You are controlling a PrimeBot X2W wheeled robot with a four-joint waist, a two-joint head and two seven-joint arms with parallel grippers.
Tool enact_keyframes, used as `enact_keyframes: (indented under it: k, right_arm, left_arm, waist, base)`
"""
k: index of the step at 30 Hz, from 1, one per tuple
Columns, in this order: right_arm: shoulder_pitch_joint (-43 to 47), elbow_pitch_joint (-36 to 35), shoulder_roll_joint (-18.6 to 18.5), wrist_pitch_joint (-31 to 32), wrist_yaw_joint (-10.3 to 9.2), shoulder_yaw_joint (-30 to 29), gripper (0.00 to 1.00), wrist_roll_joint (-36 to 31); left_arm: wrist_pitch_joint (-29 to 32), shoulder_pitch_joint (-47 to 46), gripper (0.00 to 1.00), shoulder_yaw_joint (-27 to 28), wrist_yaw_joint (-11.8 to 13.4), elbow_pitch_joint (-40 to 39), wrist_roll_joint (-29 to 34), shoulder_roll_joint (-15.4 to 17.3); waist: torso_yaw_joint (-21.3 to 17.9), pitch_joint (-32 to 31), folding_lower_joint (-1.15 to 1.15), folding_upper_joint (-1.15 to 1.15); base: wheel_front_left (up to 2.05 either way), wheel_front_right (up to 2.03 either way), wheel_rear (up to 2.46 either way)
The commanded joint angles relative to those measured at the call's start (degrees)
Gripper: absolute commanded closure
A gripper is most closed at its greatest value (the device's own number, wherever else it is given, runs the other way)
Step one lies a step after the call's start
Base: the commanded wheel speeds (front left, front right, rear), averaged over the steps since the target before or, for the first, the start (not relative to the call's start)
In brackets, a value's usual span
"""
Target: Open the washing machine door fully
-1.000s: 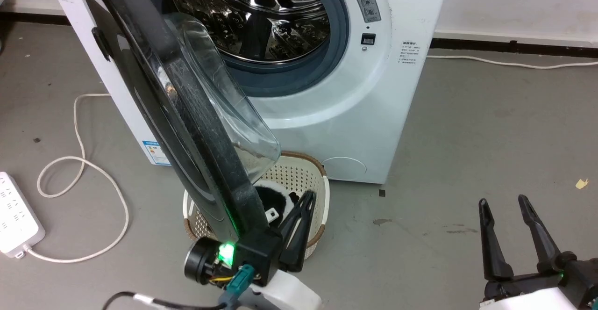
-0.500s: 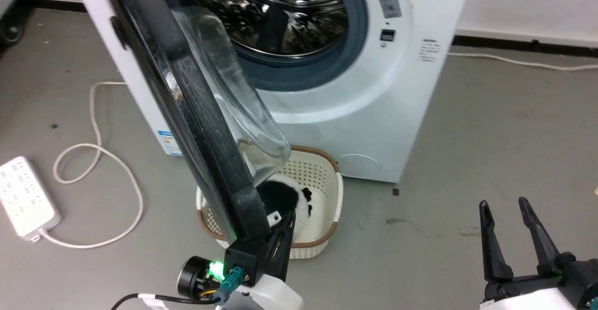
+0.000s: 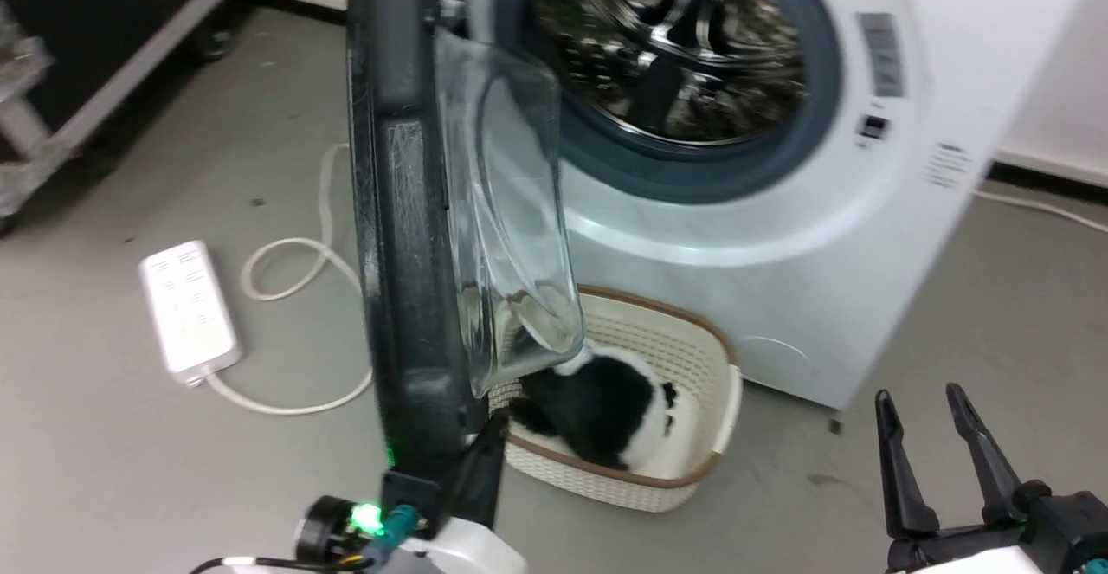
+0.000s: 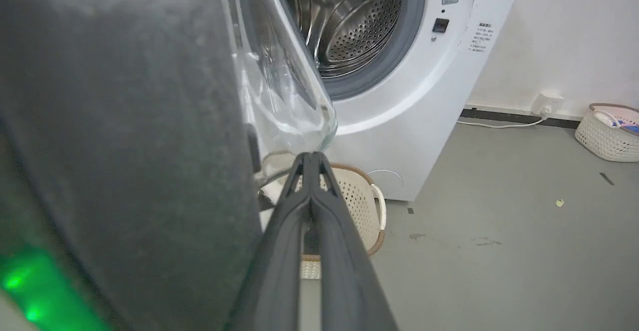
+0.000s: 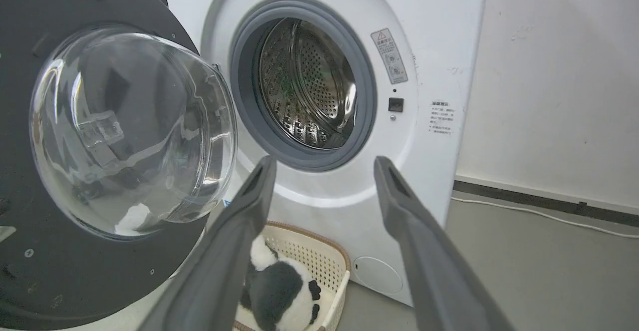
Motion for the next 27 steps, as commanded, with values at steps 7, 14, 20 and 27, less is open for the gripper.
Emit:
enact_keyframes:
  k: [7,14,20,27]
  right_arm:
    - [0.8,0.5,0.2,-0.3,0.05,1.2,0.00,0.3]
    - [-1.2,0.0,0.2,-0.3,0.05,2.0,0.00,-2.0]
    - [-2.2,-0.1,0.2,-0.3,0.05,1.1,0.00,-4.1]
    - [-3.5,-1.1,0.2,-0.3,0.05,-0.1,0.00,-5.9]
  left_arm:
    - [0.5,0.4,1.00,3.9,1.4,-1.4,-1.7,2.7]
    - [0.3,-2.4,1.00,10.8,2.0,-1.1,-5.4,6.2]
    - [0.4,-5.6,1.00,18.9,2.2,2.8,-9.5,11.3]
    - [-2.3,-10.7,1.00,28.1,1.9,11.6,-14.5,16.9]
  waist:
    - [7.8,0.0,0.00,0.00]
    - [8.2,5.0,0.00,0.00]
    - [7.0,9.7,0.00,0.00]
    - [5.0,13.2,0.00,0.00]
  base:
    - [0.00,0.00,0.00]
    - [0.00,0.00,0.00]
    - [0.00,0.00,0.00]
    - [0.00,0.00,0.00]
